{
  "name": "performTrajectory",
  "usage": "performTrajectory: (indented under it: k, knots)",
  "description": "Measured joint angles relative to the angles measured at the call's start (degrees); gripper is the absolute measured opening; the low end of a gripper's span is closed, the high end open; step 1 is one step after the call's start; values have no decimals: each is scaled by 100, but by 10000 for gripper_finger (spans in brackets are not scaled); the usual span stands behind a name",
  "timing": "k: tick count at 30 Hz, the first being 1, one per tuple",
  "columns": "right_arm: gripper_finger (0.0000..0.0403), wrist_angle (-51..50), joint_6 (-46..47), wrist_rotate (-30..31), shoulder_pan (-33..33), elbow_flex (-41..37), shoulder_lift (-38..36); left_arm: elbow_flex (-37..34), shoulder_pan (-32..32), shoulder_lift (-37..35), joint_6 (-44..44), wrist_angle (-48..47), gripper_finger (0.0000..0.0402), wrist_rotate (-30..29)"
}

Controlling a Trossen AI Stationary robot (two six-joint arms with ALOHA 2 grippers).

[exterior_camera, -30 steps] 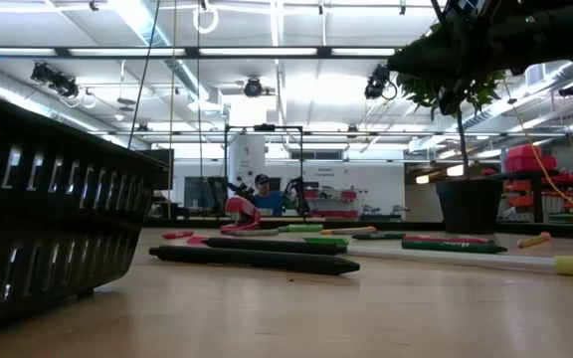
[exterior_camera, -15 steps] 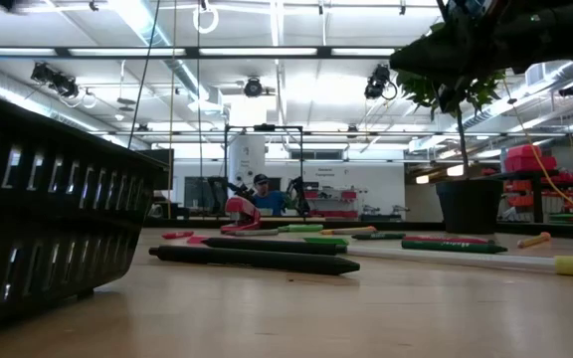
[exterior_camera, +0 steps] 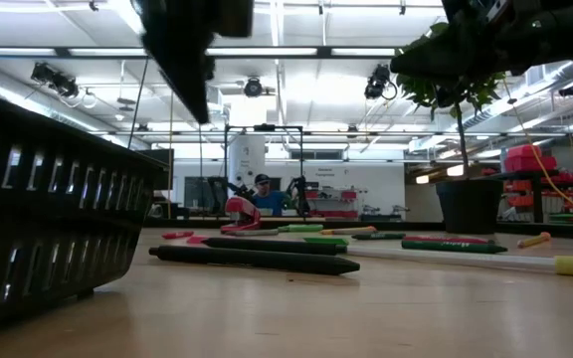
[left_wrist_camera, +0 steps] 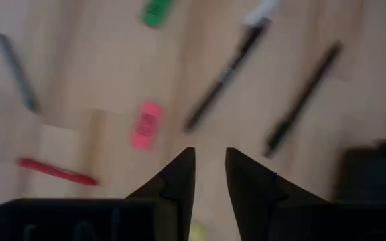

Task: Sort crayons/erasers/pens/pencils in bins
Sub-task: Put the top black pen into the left black bin

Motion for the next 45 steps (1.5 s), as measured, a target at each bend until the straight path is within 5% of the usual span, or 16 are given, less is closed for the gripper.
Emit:
performTrajectory:
  k: [6, 13, 27, 45]
  knots:
    - [11, -186, -126, 0, 2, 2, 0, -1, 683, 138, 914, 78, 94, 424]
    - [11, -772, -268, -66, 1, 7, 0, 12, 665, 590, 1619, 1256, 95, 1243]
    - [11, -2469, -6, -149, 2, 4, 1, 8, 180, 1945, 2119, 2319, 89, 1225]
    - [11, -3328, 280, -150, 4, 0, 0, 25, 158, 2312, 1985, 2322, 68, 988]
